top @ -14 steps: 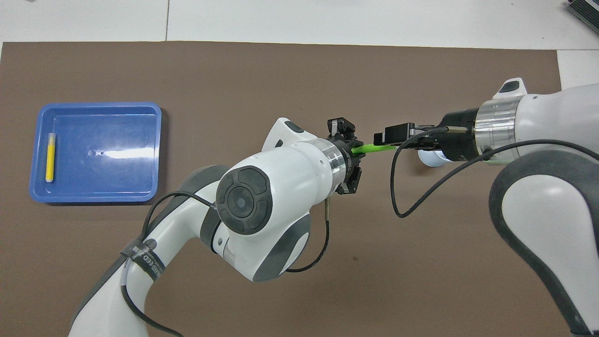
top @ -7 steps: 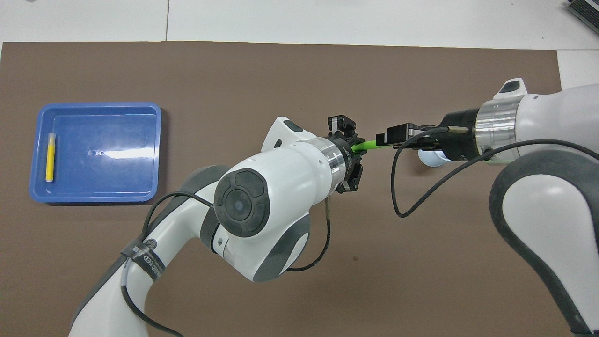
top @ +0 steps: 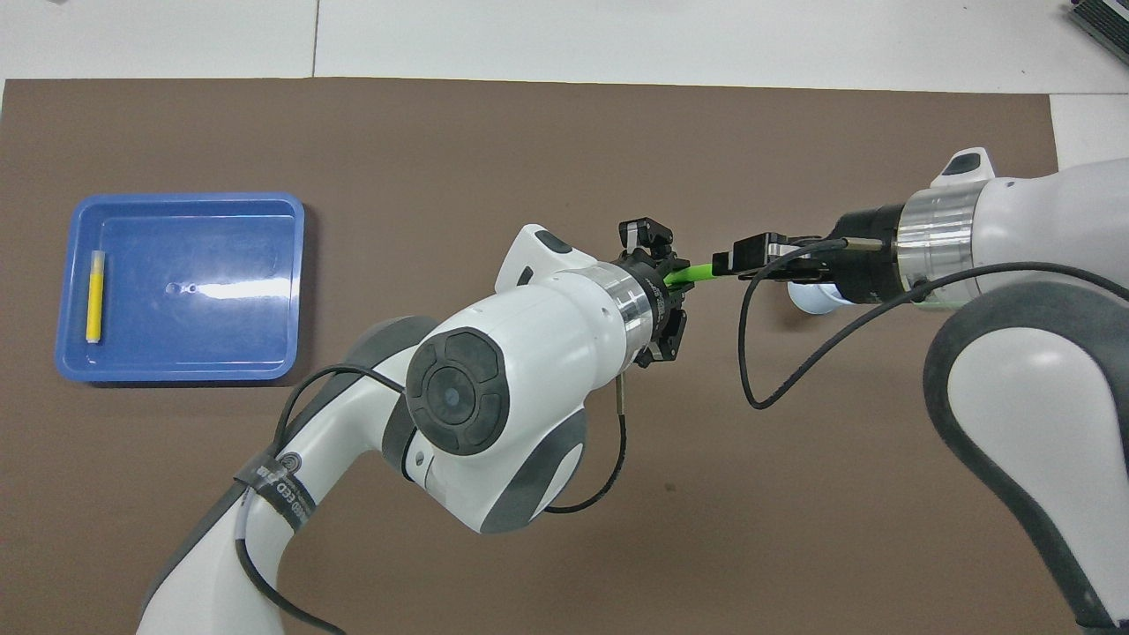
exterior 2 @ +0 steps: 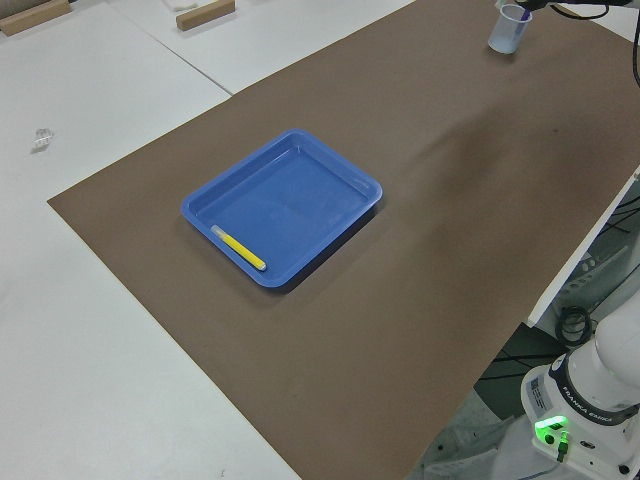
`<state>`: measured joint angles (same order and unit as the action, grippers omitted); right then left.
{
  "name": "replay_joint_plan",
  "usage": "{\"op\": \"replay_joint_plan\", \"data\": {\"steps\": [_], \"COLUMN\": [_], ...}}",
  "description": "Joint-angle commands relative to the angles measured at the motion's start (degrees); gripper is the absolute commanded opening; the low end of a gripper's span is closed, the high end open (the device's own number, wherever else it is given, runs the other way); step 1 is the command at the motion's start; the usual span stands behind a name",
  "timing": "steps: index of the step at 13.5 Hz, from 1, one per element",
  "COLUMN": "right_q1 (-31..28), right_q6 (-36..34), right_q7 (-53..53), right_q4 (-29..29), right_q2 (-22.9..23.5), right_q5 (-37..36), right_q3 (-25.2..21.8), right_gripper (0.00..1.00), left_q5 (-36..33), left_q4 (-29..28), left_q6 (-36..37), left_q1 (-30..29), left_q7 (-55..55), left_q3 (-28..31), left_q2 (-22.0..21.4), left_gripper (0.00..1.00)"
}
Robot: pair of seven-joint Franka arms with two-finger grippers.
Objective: Transfer and insert pens with both arms
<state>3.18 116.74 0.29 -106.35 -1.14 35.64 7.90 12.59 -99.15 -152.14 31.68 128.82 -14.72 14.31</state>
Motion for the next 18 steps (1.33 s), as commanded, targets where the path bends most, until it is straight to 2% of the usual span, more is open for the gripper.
{"op": "replay_joint_plan", "data": {"steps": [1,4,9,12,13,14,15,16,18], "right_q1": [-0.5,-0.5,-0.5,-0.5,-0.5,-0.5,-0.6,-0.6,-0.8], "right_q6": [-0.4,-0.4,-0.5,-0.5,-0.5,-0.6,-0.6,-0.8,-2.4], "right_q7": [-1.0,-1.0,-1.0,-1.0,-1.0,-1.0,-0.9,-0.9,-1.2], "right_q4": [-0.6,-0.6,-0.6,-0.6,-0.6,-0.6,-0.6,-0.6,-0.1], "right_q2": [-0.6,-0.6,-0.6,-0.6,-0.6,-0.6,-0.6,-0.5,-0.4], "right_q5": [0.7,0.7,0.7,0.7,0.7,0.7,0.7,0.7,0.2], "right_q3": [0.3,0.3,0.3,0.3,0.3,0.3,0.3,0.3,0.0], "right_gripper": [0.34,0.28,0.01,0.00,0.00,0.00,0.00,0.00,0.00], "left_q5": [0.9,0.9,0.9,0.8,0.8,0.8,0.8,0.8,0.8], "left_q4": [-1.6,-1.6,-1.5,-1.3,-1.2,-1.2,-1.2,-1.1,-1.1], "left_q6": [-1.8,-1.8,-1.9,-1.9,-1.8,-1.8,-1.8,-1.7,-0.8], "left_q1": [1.4,1.4,1.4,1.2,1.2,1.3,1.3,1.1,0.6], "left_q7": [0.6,0.6,0.6,-0.5,-0.6,-0.6,-0.4,-0.2,-0.1], "left_q3": [0.8,0.8,0.8,0.9,0.9,0.9,0.9,0.9,1.0], "left_q2": [-0.9,-0.9,-0.9,-0.9,-0.9,-0.9,-0.9,-0.9,-0.9], "left_gripper": [0.00,0.00,0.00,0.00,0.04,0.21,0.32,0.48,0.56]}}
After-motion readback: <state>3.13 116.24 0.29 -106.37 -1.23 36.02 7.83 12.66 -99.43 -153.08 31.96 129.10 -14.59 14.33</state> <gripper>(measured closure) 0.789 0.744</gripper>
